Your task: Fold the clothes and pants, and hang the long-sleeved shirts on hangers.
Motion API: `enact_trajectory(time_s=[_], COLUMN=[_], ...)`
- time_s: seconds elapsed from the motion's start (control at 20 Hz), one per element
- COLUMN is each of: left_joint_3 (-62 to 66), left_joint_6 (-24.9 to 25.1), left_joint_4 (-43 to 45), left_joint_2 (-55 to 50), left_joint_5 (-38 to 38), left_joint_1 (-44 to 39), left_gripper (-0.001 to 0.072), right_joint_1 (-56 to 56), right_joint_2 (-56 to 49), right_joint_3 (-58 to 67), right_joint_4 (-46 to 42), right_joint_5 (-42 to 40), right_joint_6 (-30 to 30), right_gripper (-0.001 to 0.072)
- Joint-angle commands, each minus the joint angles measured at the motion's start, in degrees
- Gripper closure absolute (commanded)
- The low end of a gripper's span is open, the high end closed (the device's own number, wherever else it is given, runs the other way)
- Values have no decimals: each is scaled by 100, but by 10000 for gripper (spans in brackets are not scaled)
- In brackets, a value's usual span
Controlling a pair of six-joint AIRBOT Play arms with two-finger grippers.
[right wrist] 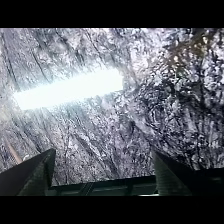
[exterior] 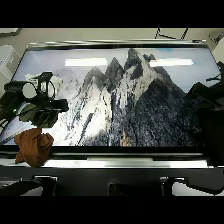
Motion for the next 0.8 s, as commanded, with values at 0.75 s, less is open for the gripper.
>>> enact_trajectory(time_s=[0.75], left_joint_3=[24], left_joint_6=[-227], left_joint_4=[-66], left_joint_2=[7], left_joint_5=[133], left_joint_1=[2], left_gripper=[1], right_joint_1=[4], right_joint_2=[-63], right_joint_3=[-4], right_joint_4=[83], right_joint_5=[-1908], right_joint_6=[256], right_gripper=[32])
